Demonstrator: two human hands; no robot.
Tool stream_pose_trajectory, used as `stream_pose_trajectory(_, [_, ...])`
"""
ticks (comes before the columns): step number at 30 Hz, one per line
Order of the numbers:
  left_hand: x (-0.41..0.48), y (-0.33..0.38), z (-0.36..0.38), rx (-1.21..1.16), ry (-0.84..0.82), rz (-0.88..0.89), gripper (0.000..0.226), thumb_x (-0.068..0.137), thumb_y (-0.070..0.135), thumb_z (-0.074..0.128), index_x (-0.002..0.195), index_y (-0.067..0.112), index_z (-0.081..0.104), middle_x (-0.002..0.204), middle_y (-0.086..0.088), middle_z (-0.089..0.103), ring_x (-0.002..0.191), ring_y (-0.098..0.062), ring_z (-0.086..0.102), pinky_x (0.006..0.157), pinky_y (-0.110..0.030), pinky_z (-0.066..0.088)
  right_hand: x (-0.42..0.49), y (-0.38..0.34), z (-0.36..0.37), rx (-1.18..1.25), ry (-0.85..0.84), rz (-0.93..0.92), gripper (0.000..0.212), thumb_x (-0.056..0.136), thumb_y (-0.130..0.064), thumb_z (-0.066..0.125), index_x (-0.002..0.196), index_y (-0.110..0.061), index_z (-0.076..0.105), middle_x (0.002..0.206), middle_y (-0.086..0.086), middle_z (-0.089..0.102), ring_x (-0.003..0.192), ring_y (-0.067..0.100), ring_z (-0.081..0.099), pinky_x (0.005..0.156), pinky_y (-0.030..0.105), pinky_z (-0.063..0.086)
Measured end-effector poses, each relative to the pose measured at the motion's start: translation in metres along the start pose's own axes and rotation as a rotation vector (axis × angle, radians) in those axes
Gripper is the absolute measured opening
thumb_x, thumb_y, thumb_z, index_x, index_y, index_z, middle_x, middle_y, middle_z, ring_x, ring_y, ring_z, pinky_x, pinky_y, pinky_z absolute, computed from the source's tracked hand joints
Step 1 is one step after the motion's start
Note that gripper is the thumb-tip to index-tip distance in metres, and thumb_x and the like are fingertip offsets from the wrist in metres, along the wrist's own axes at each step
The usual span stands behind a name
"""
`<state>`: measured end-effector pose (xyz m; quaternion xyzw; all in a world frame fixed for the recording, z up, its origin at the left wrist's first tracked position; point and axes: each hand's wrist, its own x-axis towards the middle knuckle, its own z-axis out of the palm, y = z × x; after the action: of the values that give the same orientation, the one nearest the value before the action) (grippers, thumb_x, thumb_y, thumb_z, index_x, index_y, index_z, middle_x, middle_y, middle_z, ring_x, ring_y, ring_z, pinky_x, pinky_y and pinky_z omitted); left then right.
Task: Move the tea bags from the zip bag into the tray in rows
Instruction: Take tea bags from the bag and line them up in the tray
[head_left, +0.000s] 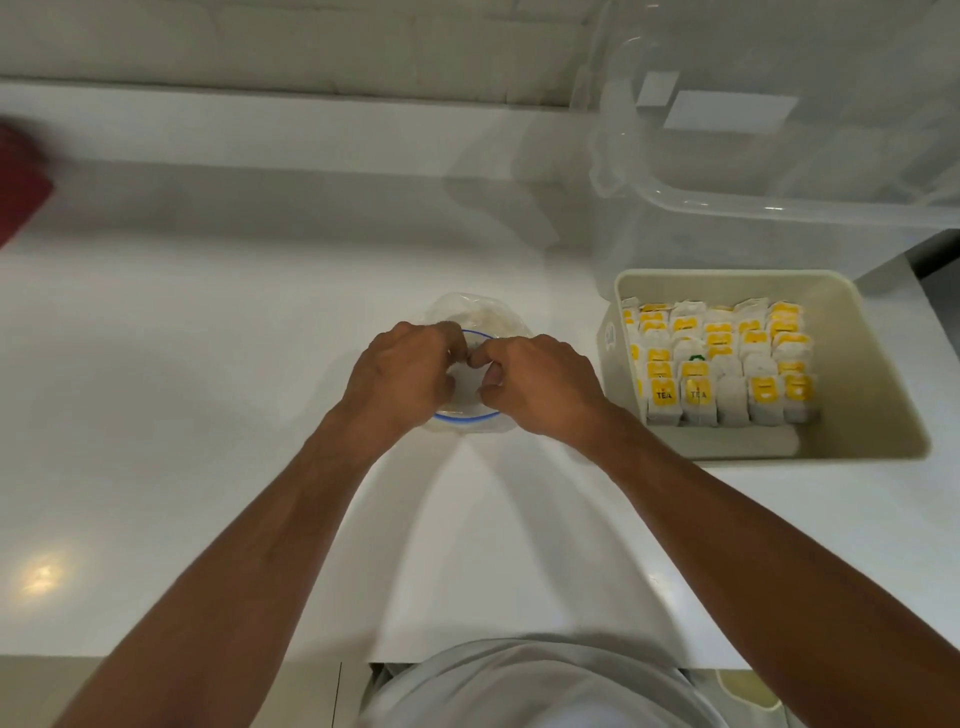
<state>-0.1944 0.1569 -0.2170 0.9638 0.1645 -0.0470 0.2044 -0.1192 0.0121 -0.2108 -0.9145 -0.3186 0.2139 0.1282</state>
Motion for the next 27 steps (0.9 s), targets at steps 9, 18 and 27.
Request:
stream_pose_trajectory(9, [-0.005, 0.017, -0.012, -0.585, 0.040, -0.156, 0.034, 0.070, 0.031, 0.086, 0.094, 0.029, 0.062, 0.082, 0.008, 0.070, 0.071, -0.012, 0.066, 0.063, -0.029, 0.053, -0.016, 0.002, 0.000, 0.279, 0.024, 0.012, 0.053, 0.077, -0.060, 0.071, 0.124, -0.041, 0.057, 0.100, -0.020, 0.066, 0.093, 0.011, 0.059, 0.081, 0.030, 0.047])
stream_pose_trajectory(18, [-0.002, 0.024, -0.029, -0.220, 0.003, -0.057, 0.014, 0.084, 0.026, 0.055, 0.086, 0.034, 0.066, 0.088, 0.012, 0.072, 0.078, -0.017, 0.069, 0.072, -0.034, 0.054, -0.012, 0.025, 0.003, 0.375, 0.153, 0.074, 0.024, 0.088, -0.029, 0.059, 0.111, -0.030, 0.067, 0.088, -0.007, 0.073, 0.091, 0.021, 0.067, 0.084, 0.038, 0.053])
stream_pose_trajectory(27, [0.004, 0.036, -0.001, 0.508, -0.107, -0.004, 0.016, 0.089, 0.038, 0.058, 0.097, 0.027, 0.067, 0.076, 0.007, 0.047, 0.073, -0.020, 0.049, 0.065, -0.028, 0.036, -0.013, 0.035, 0.004, 0.495, 0.168, 0.069, 0.008, 0.088, -0.034, 0.062, 0.095, -0.030, 0.059, 0.080, -0.006, 0.073, 0.079, 0.024, 0.068, 0.080, 0.044, 0.055])
